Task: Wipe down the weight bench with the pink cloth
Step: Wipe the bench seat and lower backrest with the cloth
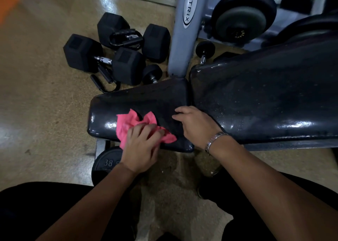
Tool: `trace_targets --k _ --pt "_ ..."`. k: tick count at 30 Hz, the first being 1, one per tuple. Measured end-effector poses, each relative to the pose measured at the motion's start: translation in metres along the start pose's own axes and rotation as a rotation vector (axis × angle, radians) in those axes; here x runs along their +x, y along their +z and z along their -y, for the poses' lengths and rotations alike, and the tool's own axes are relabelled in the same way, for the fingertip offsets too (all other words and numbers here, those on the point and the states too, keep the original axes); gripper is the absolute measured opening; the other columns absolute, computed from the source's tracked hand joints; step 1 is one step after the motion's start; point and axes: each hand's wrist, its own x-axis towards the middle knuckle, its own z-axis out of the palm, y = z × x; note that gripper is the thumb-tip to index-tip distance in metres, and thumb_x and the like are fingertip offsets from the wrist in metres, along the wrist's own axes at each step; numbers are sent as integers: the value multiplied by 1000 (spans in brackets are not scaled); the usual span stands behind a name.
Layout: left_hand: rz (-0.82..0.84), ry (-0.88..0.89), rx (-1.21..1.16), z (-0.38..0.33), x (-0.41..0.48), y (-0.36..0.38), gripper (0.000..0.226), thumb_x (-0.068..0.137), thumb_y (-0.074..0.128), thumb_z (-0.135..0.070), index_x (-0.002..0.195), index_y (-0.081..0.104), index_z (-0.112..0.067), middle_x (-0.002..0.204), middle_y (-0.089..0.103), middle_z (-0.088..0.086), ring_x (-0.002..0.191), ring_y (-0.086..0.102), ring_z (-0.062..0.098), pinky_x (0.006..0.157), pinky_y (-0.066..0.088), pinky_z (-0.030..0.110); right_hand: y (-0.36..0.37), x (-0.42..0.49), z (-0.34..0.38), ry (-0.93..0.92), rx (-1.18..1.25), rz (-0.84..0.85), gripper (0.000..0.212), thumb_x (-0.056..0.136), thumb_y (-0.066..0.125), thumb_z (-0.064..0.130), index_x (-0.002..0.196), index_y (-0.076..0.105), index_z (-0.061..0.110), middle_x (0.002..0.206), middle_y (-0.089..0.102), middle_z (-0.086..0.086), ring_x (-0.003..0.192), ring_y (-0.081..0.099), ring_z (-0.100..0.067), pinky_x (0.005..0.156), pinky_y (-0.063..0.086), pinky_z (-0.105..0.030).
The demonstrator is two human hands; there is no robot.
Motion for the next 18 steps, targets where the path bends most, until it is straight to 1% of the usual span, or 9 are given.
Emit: trace_targets --k 3,4,5,8,9,11,14,16,18 --pt "-43 -444 -14 -14 29 1 42 80 56 -26 122 62 -22 121 57 6 110 47 33 89 38 48 2 0 1 1 4 -18 47 88 54 -5 129 63 15 143 51 -3 128 46 -22 104 45 -38" --pt "-70 -514 -26 -25 32 3 43 80 56 -27 123 61 -22 125 57 6 113 46 34 92 37 48 2 -1 1 5 5 -31 46 88 53 -5 129 64 15 142 52 -3 127 46 -22 105 44 -36" --pt "-75 -477 -26 -34 28 5 45 80 56 -27 124 61 -21 128 57 7 116 46 35 94 38 49 3 0 1 9 11 -42 46 88 53 -5 128 64 16 142 53 -3 127 46 -21 106 44 -36" --pt "27 -101 -60 -29 -8 10 47 78 55 -25 125 61 -18 130 59 10 117 48 37 93 40 49 6 1 0 19 40 -45 49 87 53 -6 129 64 15 143 53 -3 130 46 -19 109 42 -34" --pt "49 -40 -57 -18 -11 6 47 78 55 -25 125 62 -18 129 59 9 117 48 36 92 40 48 6 1 0 25 46 -38 50 87 52 -7 130 63 16 144 52 -2 131 44 -18 110 40 -33" --pt "38 -119 -28 -6 8 1 44 79 54 -24 122 62 -19 124 57 6 114 49 34 91 39 45 6 1 -1 32 59 -40 51 87 52 -7 132 61 16 146 51 -1 134 43 -16 111 38 -28" --pt "-48 -491 -65 -19 48 -2 41 83 50 -23 123 61 -21 124 57 4 119 48 33 98 38 45 7 0 3 28 57 -63 50 86 52 -7 130 63 15 145 52 -2 133 43 -17 109 39 -27" --pt "-78 -468 -91 -29 43 1 46 84 51 -21 129 60 -19 132 57 5 125 46 33 105 36 47 10 -1 4 23 48 -77 47 87 53 -5 129 64 14 144 53 -3 132 44 -19 108 40 -26" --pt "-52 -302 -120 -24 19 5 47 87 53 -18 133 61 -15 136 57 8 129 46 34 108 37 49 12 -3 5 23 54 -88 44 88 54 -3 128 64 12 143 54 -5 131 44 -20 106 41 -25"
